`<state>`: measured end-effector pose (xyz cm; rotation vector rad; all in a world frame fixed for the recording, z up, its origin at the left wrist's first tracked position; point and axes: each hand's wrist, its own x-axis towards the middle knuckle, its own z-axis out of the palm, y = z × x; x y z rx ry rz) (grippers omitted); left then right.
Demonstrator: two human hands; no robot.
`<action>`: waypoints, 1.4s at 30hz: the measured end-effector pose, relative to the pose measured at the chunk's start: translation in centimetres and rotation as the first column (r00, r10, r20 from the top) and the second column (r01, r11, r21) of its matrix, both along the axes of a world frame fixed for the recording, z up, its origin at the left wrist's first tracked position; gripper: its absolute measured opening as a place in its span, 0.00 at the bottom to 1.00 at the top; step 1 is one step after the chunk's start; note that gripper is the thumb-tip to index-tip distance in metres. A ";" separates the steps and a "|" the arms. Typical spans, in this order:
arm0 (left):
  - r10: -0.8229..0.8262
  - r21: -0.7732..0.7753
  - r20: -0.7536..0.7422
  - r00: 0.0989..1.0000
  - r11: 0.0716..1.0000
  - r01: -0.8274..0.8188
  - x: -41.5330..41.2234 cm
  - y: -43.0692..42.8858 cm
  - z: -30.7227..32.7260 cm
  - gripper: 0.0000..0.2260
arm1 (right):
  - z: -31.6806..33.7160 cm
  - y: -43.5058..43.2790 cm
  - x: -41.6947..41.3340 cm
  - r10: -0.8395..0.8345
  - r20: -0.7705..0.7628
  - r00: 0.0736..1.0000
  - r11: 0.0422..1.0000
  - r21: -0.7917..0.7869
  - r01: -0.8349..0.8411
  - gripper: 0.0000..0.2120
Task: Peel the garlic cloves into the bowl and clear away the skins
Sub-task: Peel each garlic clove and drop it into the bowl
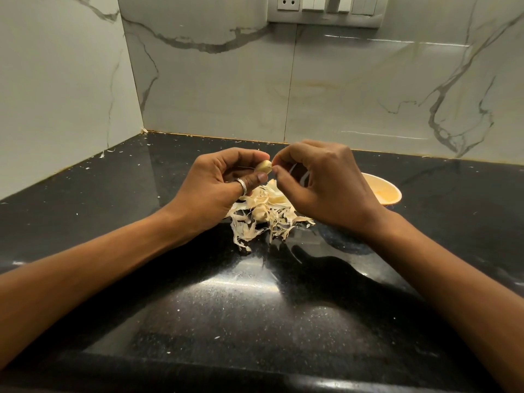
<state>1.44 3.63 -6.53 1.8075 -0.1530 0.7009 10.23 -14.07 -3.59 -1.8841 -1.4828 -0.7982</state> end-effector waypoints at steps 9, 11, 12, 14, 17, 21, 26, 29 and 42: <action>0.012 0.021 0.015 1.000 1.000 -0.013 -0.2 0.0 0.0 0.12 | -0.4 0.3 -0.1 -0.005 -0.009 1.000 1.000 0.015 0.005 0.08; 0.011 -0.004 0.011 1.000 1.000 -0.011 -0.3 -0.1 0.1 0.13 | -0.5 0.4 -0.1 -0.007 -0.014 1.000 1.000 0.018 0.007 0.09; 0.012 -0.014 0.010 1.000 1.000 -0.012 -0.3 -0.1 0.1 0.13 | -0.6 0.5 -0.1 -0.009 -0.015 1.000 1.000 0.017 0.009 0.09; 0.020 -0.024 0.009 1.000 1.000 -0.019 -0.3 -0.1 0.1 0.13 | -0.7 0.6 0.0 -0.013 -0.017 1.000 1.000 0.014 0.013 0.08; 0.041 -0.012 0.003 0.999 0.999 -0.041 -0.3 -0.1 0.1 0.14 | -0.8 0.6 0.0 -0.008 -0.033 0.999 1.000 0.016 0.008 0.08; 0.056 -0.002 -0.001 0.998 0.998 -0.056 -0.5 -0.1 0.2 0.16 | -0.9 0.7 0.0 -0.010 -0.046 0.999 1.000 0.029 0.011 0.08; 0.048 -0.018 -0.009 0.999 0.999 -0.048 -0.5 -0.2 0.2 0.15 | -0.9 0.8 0.0 -0.014 -0.055 0.998 0.999 0.032 0.015 0.07; 0.032 -0.012 -0.007 0.999 0.999 -0.032 -0.6 -0.5 0.3 0.15 | -0.9 0.8 -0.1 -0.020 -0.059 0.998 0.998 0.051 0.023 0.05; -0.071 -0.148 -0.054 0.996 0.987 0.063 -0.3 -0.3 0.3 0.14 | -0.8 0.5 0.0 0.071 -0.260 0.963 0.995 0.081 -0.052 0.06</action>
